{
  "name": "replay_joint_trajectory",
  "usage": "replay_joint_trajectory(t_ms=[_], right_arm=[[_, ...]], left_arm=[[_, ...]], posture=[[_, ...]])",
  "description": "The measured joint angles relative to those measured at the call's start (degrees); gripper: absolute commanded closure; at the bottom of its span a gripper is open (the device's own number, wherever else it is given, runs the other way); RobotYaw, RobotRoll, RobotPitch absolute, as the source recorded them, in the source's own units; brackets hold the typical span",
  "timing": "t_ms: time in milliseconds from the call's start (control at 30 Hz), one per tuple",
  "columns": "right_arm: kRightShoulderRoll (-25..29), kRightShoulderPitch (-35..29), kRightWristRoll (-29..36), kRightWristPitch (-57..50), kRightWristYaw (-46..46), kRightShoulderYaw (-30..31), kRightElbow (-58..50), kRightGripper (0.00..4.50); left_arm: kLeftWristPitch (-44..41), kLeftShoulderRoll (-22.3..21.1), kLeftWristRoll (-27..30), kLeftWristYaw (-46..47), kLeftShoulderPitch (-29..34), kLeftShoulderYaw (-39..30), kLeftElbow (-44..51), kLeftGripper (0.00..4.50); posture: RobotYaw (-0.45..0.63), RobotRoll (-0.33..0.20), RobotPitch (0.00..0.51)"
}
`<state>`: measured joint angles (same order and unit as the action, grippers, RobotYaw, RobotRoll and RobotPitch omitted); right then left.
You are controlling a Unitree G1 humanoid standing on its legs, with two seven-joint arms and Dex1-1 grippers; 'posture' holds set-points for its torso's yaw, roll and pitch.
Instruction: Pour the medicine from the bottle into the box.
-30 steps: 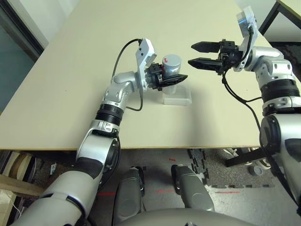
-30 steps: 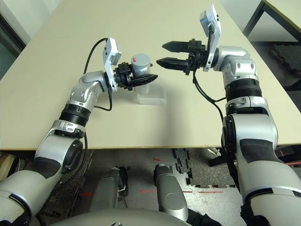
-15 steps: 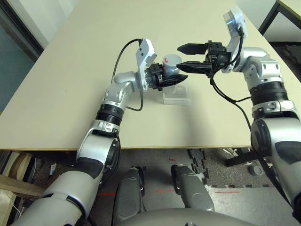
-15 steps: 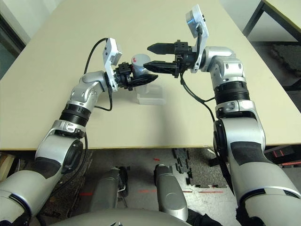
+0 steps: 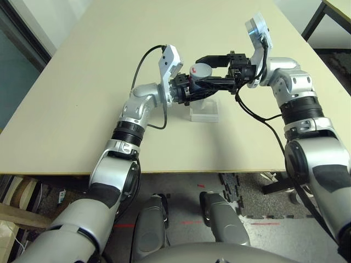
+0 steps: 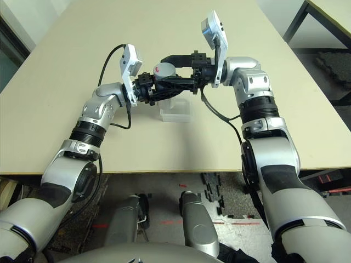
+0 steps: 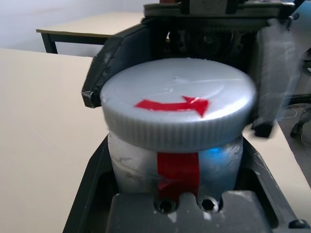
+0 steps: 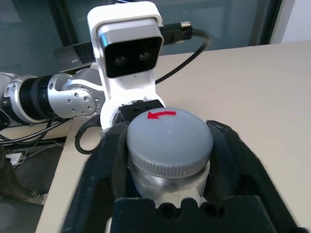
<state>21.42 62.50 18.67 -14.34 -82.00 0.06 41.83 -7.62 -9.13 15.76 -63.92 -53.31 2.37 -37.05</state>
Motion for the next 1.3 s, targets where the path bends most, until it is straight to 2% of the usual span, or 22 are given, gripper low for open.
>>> replay_joint_trajectory(t_ms=[367,633,767,833,967,1200,1300], right_arm=[[-0.51,0.0,1.04,-2.44,0.82,-0.88,0.0,1.91],[-1.99,2.05,8.82,-11.02,4.9,-8.03,0.13,1.91],[-1.93,2.12,9.78,-12.01,8.22,-9.72,0.13,1.91],[-1.45,2.12,8.75,-10.72,10.61,-9.56,0.14,1.91],[3.24,1.57,2.8,-6.97,17.91,-8.27,1.04,1.91],[8.92,-1.03,-2.47,-10.01,28.26,-7.56,1.26,1.91],[13.05,-3.03,-5.89,-13.0,33.43,-6.94,0.93,1.91]], left_arm=[[-0.07,-0.03,0.12,0.0,0.0,-0.11,0.15,1.87],[-0.23,0.1,0.1,0.0,0.12,0.37,0.45,1.87],[-0.26,0.08,0.1,0.0,0.12,0.45,0.45,1.87],[-0.26,0.09,0.1,0.01,0.12,0.46,0.44,1.87],[-0.25,-0.6,0.06,0.21,0.1,0.36,-0.03,1.87],[0.17,-1.54,-0.02,2.07,-0.37,-0.93,-2.25,1.87],[1.17,-2.23,-0.16,3.24,-2.02,-1.5,-4.56,1.87]], posture=[[-0.29,0.0,0.157],[-0.29,0.0,0.156],[-0.29,0.0,0.155],[-0.29,0.0,0.154],[-0.29,0.0,0.153],[-0.3,0.0,0.148],[-0.31,0.0,0.149]])
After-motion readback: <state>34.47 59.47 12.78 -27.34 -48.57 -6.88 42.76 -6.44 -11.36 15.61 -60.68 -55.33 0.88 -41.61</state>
